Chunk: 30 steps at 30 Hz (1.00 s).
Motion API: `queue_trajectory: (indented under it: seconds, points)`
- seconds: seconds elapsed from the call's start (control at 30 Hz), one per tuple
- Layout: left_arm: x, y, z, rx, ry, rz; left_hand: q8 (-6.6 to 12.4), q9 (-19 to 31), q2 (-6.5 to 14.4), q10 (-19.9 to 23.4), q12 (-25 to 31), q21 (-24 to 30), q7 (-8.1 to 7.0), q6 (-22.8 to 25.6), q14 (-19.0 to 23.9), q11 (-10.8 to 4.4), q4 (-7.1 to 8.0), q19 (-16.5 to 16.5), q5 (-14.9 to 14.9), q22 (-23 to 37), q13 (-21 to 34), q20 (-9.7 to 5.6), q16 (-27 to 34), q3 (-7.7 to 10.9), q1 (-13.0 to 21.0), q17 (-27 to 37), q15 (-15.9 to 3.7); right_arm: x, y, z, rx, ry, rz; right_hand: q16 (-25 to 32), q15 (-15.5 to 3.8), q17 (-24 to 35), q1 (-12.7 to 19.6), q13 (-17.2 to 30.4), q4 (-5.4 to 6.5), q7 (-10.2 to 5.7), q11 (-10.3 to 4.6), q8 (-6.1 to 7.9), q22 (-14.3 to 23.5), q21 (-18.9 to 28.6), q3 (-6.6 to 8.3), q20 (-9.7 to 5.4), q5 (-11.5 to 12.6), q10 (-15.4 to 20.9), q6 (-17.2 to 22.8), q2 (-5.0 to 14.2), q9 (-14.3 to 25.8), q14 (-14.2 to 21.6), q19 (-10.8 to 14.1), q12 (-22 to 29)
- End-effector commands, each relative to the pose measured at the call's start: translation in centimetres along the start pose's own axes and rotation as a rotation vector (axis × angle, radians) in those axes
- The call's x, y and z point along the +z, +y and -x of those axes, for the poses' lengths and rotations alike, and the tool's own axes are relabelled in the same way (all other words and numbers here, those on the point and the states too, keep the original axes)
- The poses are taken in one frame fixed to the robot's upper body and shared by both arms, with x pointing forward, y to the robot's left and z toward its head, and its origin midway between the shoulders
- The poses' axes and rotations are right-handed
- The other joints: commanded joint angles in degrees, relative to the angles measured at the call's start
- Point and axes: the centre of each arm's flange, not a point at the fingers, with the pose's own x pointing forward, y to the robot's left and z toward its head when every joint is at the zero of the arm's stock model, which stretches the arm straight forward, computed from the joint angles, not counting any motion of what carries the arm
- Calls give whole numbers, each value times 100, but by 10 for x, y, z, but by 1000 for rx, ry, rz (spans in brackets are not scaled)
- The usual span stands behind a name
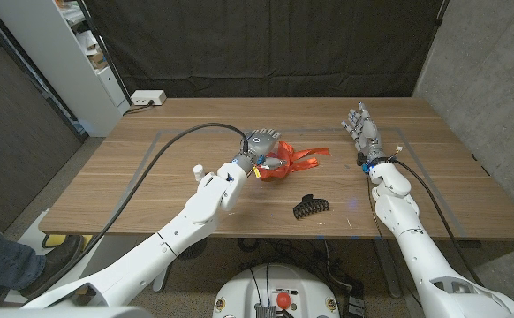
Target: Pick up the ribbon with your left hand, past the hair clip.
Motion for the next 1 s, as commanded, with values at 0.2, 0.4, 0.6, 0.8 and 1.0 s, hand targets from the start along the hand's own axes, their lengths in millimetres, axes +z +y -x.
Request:
queue_trajectory:
  seconds: [0.2,0.4,0.6,0.8,1.0]
  points:
    - [1,-13,-15,-98,7,16,-2,10,39,5,-15,-22,16,65,75,-36,2,84,39,2,31,4,31,18,99,14,7,-3,0,0,-8,6,0,49,38,-4,-21,3,-16,-20,6,31,23,-32,13,3,35,36,43,43,16,42,31,35]
    - [3,-17,-19,-131,7,-2,10,11,52,25,-12,-36,30,138,89,-10,1,105,34,2,33,4,25,19,123,12,19,-3,0,-2,-8,4,1,50,39,-6,-25,2,-17,-26,5,30,23,-46,9,13,35,36,44,44,16,46,35,34]
    - [7,-20,-21,-149,2,-8,17,11,80,78,2,-56,56,206,131,-30,-4,123,25,1,35,5,28,30,166,11,13,-2,1,-4,-6,1,1,56,51,-8,-28,2,-19,-25,-1,29,24,-58,6,14,35,36,46,47,16,63,40,34]
    - [9,-22,-20,-162,4,-14,-10,12,92,59,-10,-71,46,173,161,-52,-11,132,20,0,35,5,30,36,197,10,11,-3,2,-6,0,2,0,59,54,-9,-31,2,-20,-31,-2,27,24,-71,3,16,36,37,44,49,16,70,45,33]
    - [13,-25,-20,-183,4,-22,-29,12,102,32,-25,-84,41,153,164,-35,-18,141,14,-1,36,5,22,42,229,10,13,-4,3,-8,4,2,-4,63,55,-10,-36,2,-21,-28,-3,27,24,-83,0,21,36,39,45,51,16,82,50,33]
